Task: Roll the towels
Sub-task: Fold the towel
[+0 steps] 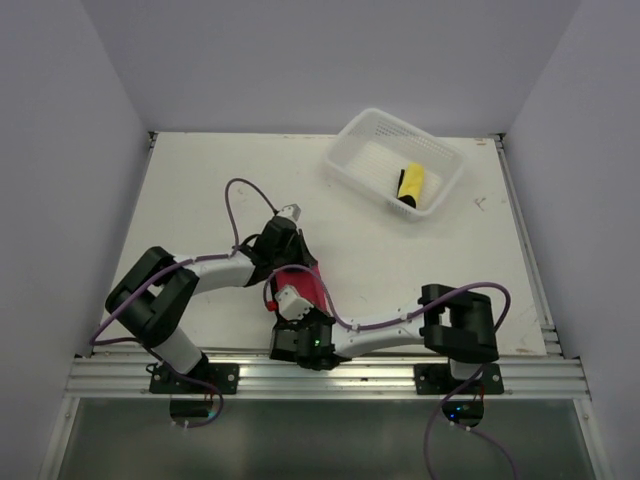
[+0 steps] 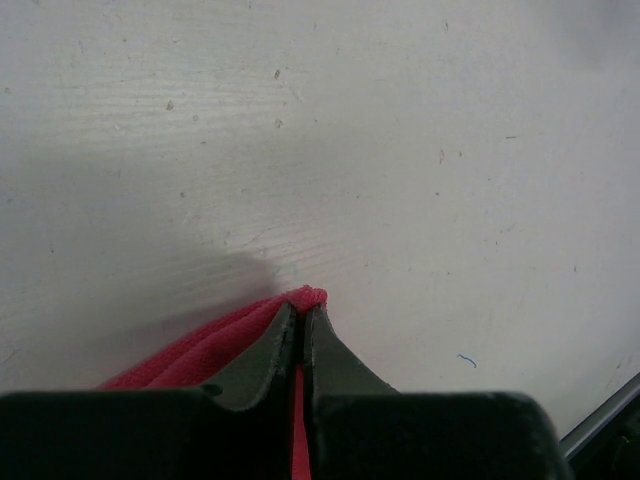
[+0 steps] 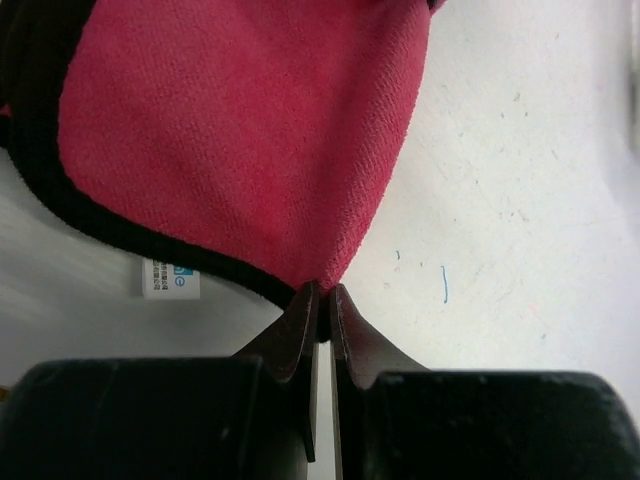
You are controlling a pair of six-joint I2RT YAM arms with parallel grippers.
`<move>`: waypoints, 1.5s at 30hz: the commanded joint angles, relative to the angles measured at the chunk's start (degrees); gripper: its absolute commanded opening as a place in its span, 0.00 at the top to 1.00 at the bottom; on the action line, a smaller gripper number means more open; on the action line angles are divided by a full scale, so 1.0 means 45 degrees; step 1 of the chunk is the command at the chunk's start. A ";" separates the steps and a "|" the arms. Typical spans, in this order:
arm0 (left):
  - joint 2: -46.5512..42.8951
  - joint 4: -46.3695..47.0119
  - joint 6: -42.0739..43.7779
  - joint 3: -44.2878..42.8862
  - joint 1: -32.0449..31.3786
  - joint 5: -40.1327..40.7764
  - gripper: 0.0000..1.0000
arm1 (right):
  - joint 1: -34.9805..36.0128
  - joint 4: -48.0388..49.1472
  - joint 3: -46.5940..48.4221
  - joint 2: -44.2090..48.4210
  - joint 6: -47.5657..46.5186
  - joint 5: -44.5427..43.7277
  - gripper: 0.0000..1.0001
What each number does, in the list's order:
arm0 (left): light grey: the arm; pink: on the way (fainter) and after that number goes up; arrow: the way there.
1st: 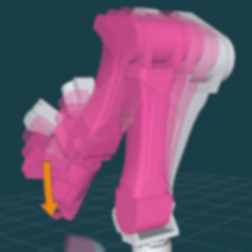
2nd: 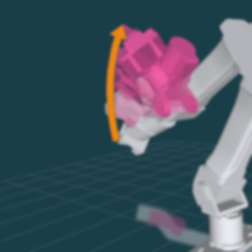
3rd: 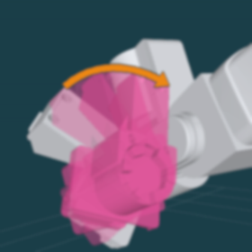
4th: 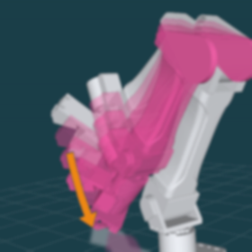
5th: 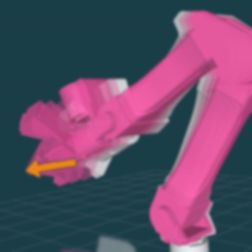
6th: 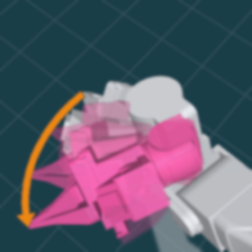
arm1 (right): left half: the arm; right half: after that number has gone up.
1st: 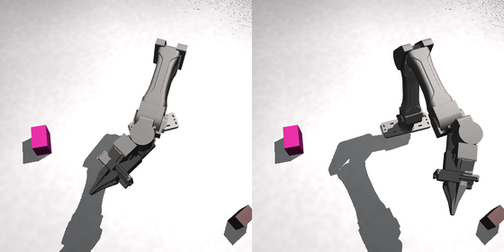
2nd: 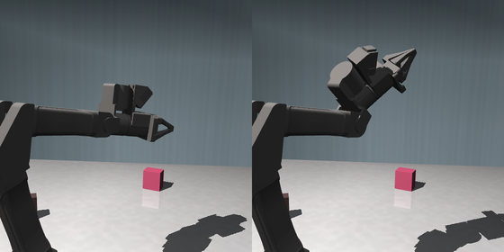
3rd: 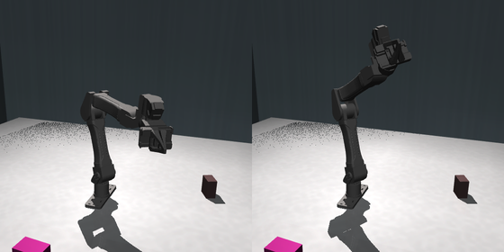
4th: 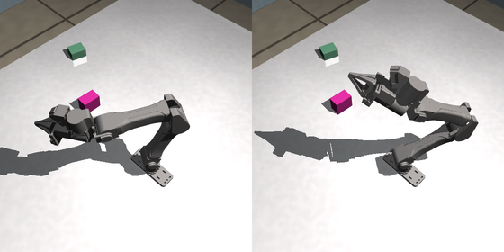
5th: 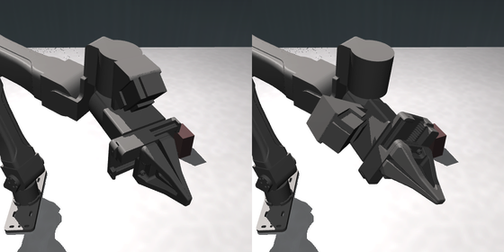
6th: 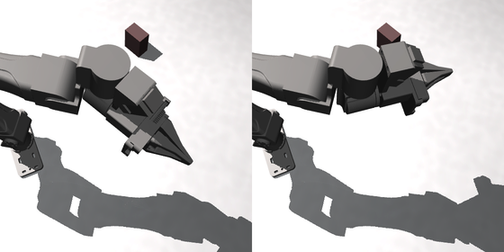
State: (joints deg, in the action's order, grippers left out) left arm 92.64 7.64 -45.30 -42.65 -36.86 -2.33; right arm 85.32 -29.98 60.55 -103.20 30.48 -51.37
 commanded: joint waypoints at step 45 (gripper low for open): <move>0.1230 0.3009 0.0457 0.2584 0.1297 0.1806 1.00 | 0.1802 -0.0859 0.1447 -0.1522 -0.3414 0.1943 0.87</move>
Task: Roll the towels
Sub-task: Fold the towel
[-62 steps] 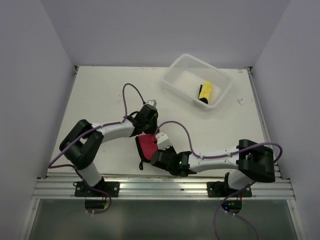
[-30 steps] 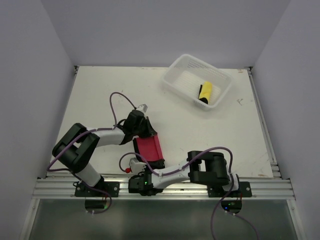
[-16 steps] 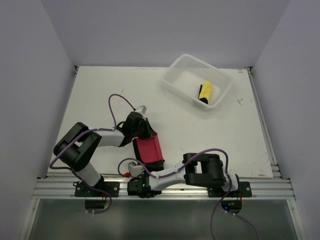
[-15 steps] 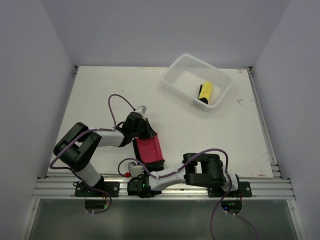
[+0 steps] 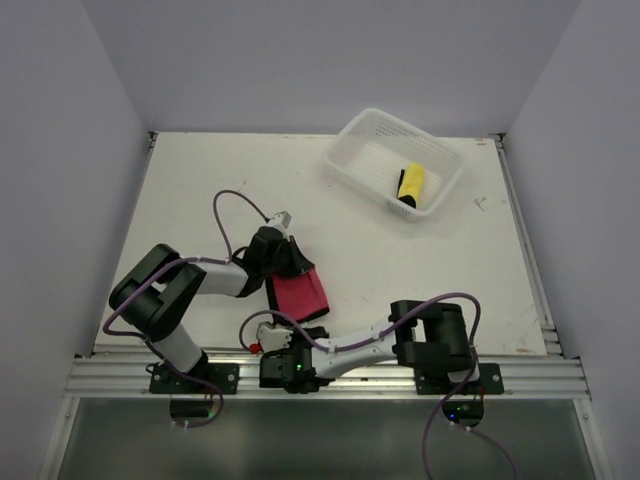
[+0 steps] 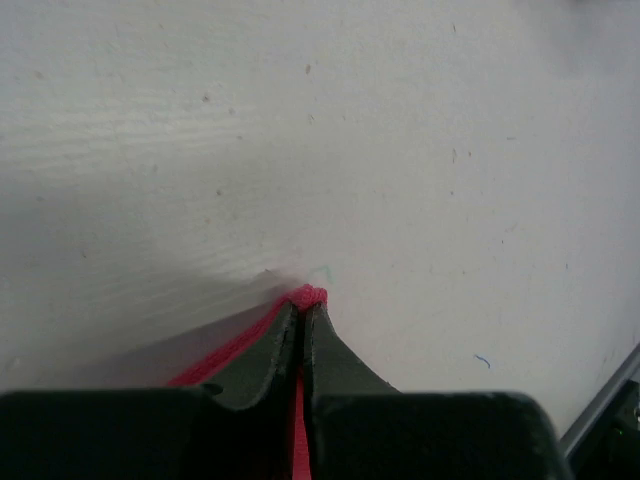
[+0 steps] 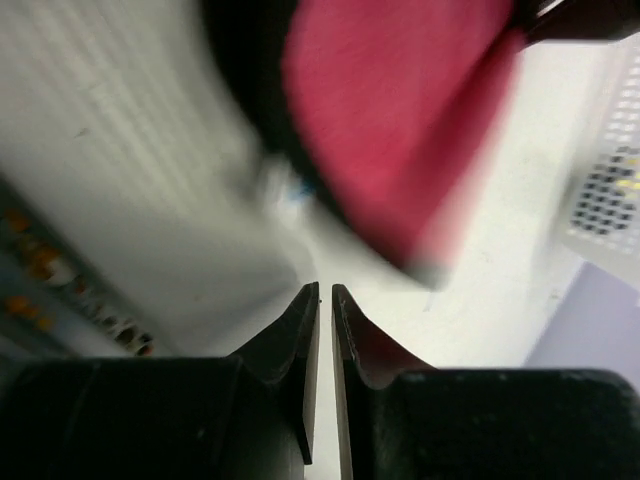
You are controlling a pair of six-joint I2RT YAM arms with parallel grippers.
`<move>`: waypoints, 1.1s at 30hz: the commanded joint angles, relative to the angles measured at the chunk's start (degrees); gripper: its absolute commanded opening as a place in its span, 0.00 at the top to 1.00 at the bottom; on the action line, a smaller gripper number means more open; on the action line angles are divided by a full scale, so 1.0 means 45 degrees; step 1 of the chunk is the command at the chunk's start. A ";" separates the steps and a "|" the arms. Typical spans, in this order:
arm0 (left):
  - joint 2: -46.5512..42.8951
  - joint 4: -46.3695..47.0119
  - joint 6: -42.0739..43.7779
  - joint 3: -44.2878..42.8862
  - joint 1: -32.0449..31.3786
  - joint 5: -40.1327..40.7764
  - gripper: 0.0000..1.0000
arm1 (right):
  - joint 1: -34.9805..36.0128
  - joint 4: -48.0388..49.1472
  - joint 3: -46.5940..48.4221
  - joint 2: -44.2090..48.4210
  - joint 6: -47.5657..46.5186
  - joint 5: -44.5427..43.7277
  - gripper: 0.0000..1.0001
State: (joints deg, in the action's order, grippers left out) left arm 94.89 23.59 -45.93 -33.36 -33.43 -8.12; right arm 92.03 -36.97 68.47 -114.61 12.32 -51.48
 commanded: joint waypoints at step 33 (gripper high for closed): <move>-0.0637 0.2920 0.0344 0.3507 0.0300 0.3132 1.00 | -0.8611 0.5363 -0.2890 0.5784 0.4800 1.0658 0.80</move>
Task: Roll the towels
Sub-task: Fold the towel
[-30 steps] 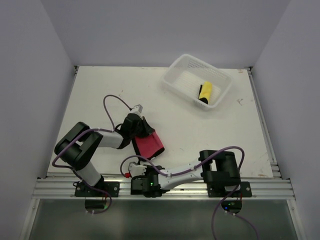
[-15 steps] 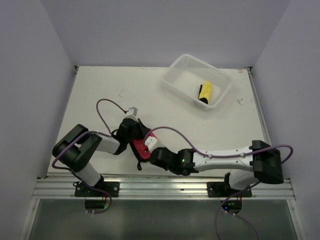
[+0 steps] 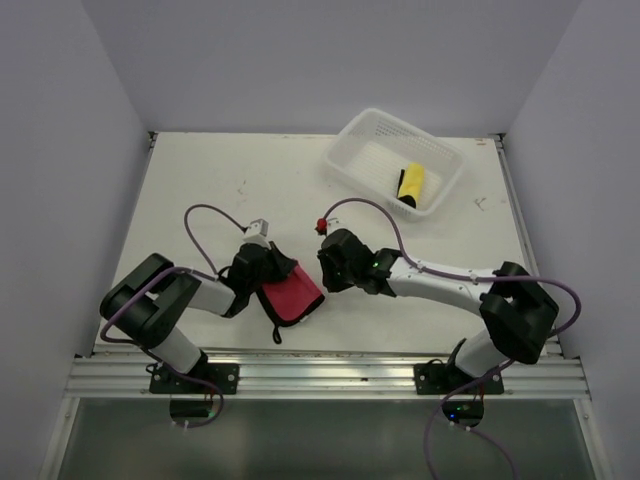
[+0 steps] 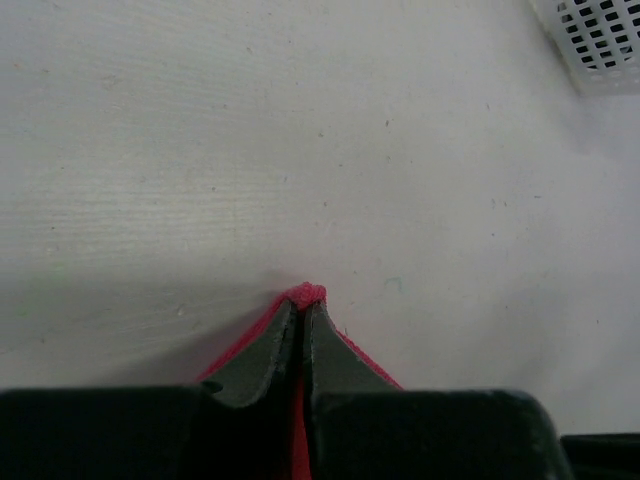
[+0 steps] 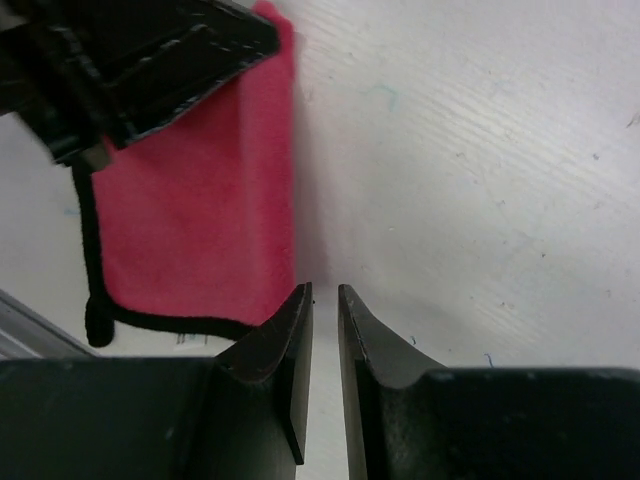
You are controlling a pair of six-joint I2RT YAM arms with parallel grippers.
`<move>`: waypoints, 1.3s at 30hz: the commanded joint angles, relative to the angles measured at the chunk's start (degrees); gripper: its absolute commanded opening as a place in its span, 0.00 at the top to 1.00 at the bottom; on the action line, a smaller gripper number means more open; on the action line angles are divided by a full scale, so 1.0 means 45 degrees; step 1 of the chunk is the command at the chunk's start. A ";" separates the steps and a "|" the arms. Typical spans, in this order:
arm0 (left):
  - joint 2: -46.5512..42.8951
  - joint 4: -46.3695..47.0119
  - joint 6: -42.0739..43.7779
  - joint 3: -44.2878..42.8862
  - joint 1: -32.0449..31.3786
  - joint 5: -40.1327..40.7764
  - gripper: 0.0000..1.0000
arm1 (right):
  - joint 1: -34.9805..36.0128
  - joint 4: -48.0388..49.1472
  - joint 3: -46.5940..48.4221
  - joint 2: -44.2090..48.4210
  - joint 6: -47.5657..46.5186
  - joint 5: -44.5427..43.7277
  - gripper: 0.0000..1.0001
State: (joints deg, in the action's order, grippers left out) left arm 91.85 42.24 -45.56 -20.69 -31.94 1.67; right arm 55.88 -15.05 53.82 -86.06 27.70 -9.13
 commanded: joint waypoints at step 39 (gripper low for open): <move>-0.0197 -0.0831 -0.0031 0.1218 -0.0108 0.1503 1.00 | -0.0797 0.2894 -0.1160 -0.1500 0.3589 0.4215 0.64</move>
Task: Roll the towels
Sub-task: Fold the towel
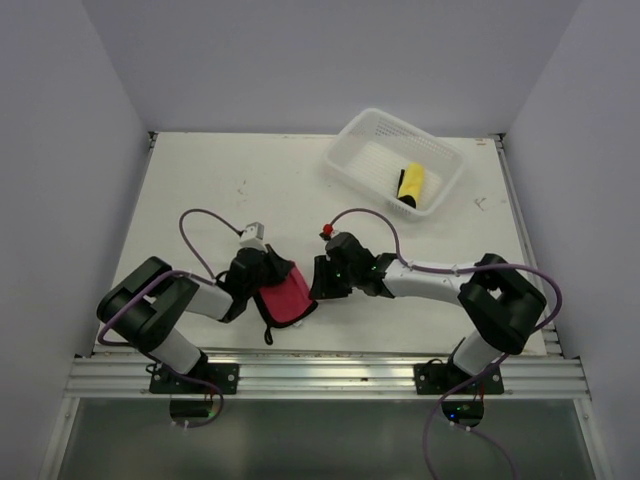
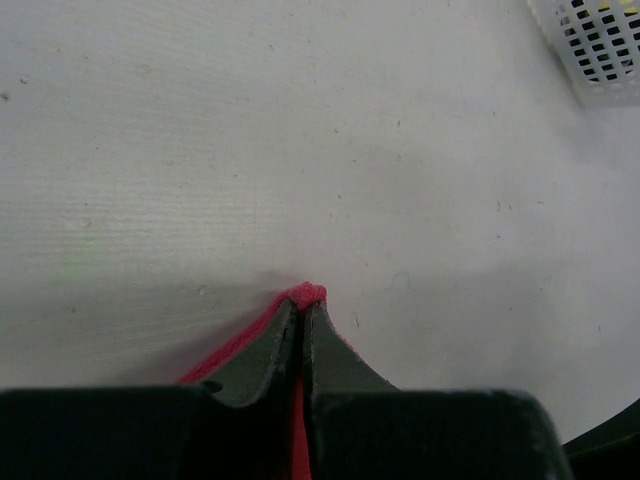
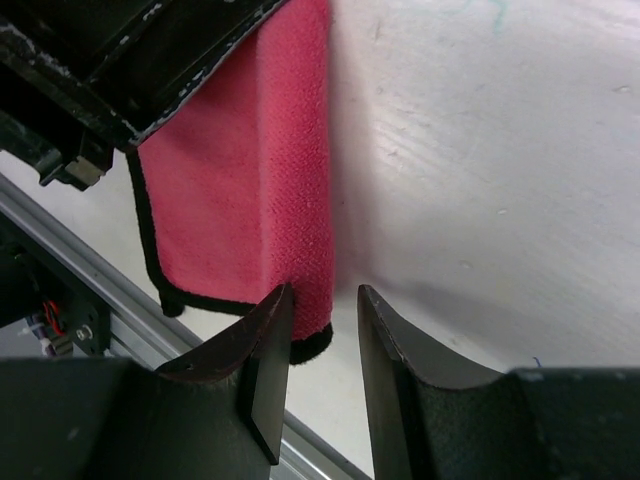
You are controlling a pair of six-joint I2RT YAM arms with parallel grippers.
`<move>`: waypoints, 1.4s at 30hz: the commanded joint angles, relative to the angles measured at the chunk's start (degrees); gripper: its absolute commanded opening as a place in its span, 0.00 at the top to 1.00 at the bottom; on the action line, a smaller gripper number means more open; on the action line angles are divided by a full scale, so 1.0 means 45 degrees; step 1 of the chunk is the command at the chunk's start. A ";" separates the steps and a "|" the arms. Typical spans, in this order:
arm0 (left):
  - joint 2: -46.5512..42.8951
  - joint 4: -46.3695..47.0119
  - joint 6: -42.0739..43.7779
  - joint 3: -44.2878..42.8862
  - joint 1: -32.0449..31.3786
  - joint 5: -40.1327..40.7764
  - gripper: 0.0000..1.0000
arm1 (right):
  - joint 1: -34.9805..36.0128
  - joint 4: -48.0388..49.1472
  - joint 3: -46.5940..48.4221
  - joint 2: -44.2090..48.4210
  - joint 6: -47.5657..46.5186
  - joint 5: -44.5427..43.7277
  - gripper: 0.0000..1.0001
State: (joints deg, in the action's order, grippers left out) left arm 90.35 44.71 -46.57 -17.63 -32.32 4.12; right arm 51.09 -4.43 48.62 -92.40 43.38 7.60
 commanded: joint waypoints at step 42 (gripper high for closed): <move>-0.0819 -0.0775 -0.0121 0.1378 -0.0553 0.1799 1.00 | 0.0678 -0.2102 0.0582 0.1822 -0.0851 -0.1414 0.45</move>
State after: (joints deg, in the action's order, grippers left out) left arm 86.00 45.10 -48.05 -13.21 -34.65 10.31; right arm 55.35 -11.99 50.15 -86.67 39.86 2.44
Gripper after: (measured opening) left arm 0.055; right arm 0.544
